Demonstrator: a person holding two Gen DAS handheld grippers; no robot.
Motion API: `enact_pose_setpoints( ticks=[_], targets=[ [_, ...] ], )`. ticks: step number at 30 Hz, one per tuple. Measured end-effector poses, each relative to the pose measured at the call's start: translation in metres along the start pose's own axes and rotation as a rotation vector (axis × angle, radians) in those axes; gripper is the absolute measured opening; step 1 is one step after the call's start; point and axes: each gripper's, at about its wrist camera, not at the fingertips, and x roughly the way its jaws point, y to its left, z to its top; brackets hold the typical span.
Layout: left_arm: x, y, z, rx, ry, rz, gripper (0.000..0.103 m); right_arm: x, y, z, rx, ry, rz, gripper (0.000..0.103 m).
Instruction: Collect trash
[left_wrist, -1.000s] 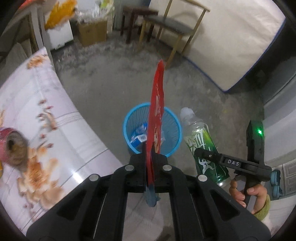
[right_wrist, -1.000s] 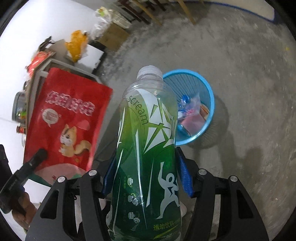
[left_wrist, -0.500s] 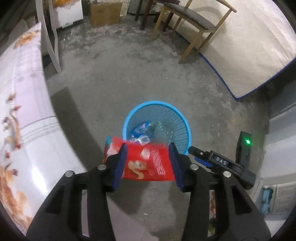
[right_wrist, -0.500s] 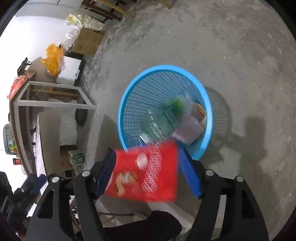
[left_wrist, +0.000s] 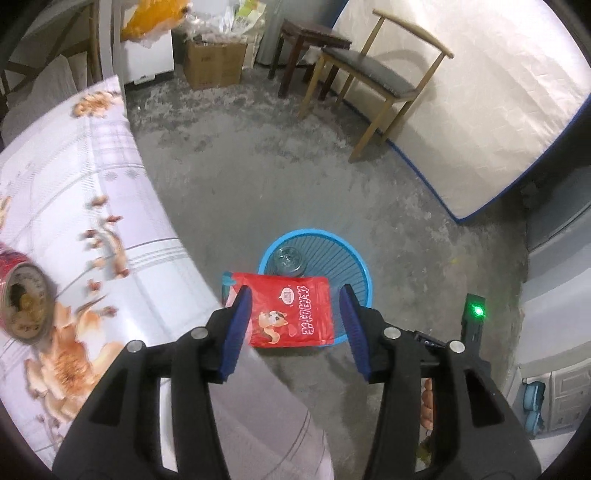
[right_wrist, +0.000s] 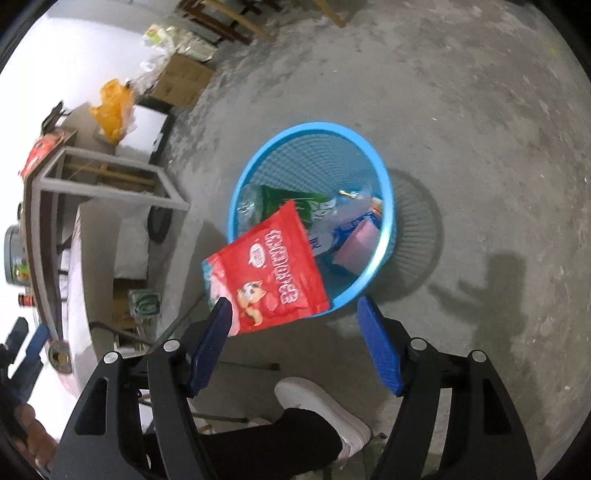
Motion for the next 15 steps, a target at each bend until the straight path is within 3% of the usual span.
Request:
enact_pose_setpoints(
  ticks=[3, 7, 11, 15],
  targets=[
    [-0.026, 0.006, -0.011, 0.012, -0.039, -0.003, 0.052, 0.006, -0.003, -0.014, 0.06, 0.024, 0.122, 0.07],
    [-0.067, 0.023, -0.037, 0.013, -0.088, 0.005, 0.057, 0.048, -0.015, -0.055, 0.255, 0.118, 0.321, 0.073],
    [-0.096, 0.036, -0.063, 0.007, -0.111, 0.023, 0.058, 0.11, -0.02, -0.091, 0.457, 0.213, 0.408, 0.073],
    [-0.118, 0.047, -0.087, -0.004, -0.123, 0.035, 0.059, 0.16, -0.013, -0.102, 0.601, 0.234, 0.464, 0.073]
  ],
)
